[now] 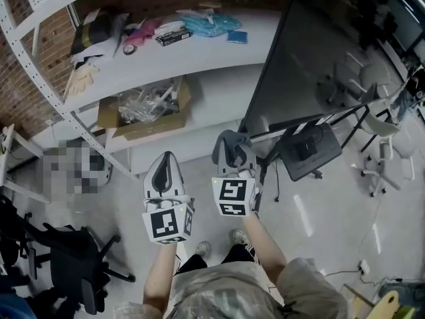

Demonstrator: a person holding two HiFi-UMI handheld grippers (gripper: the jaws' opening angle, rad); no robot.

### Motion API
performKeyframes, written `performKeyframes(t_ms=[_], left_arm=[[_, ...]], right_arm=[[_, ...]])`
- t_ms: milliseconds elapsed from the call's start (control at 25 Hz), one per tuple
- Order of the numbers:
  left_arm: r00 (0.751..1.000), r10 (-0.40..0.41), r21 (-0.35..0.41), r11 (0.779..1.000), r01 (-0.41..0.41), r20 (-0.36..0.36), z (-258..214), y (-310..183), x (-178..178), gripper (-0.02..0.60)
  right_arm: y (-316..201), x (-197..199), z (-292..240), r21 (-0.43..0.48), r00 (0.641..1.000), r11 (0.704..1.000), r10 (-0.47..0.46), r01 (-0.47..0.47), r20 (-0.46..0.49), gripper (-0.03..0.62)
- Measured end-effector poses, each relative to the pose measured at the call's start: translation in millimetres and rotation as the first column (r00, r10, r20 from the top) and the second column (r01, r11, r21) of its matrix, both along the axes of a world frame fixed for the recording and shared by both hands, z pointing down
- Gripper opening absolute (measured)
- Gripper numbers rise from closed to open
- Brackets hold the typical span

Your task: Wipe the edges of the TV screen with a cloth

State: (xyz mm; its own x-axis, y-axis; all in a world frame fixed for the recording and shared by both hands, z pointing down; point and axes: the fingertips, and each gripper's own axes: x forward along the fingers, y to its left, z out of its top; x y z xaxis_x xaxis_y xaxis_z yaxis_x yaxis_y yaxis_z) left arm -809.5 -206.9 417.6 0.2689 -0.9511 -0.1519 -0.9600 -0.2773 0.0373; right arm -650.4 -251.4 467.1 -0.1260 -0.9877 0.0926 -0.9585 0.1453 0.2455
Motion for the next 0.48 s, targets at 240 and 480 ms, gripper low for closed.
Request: performKeyframes(t_ms=[240, 480], left_arm=[[0.992, 0.125, 0.057, 0.991, -0.124, -0.011, -22.1, -6.2, 10.0, 0.014], [0.977, 0.211, 0.127, 0.970, -0.209, -0.005, -78.3, -16.5, 27.7, 0.014]], right_arm=[[3.8, -1.0, -56.1, 0.089, 0.997, 0.994, 0.071, -0.068, -0.025, 0.049], [9.7, 0.2, -130.6, 0.195, 0.993, 0.977, 0.096, -0.080, -0.075, 0.050]])
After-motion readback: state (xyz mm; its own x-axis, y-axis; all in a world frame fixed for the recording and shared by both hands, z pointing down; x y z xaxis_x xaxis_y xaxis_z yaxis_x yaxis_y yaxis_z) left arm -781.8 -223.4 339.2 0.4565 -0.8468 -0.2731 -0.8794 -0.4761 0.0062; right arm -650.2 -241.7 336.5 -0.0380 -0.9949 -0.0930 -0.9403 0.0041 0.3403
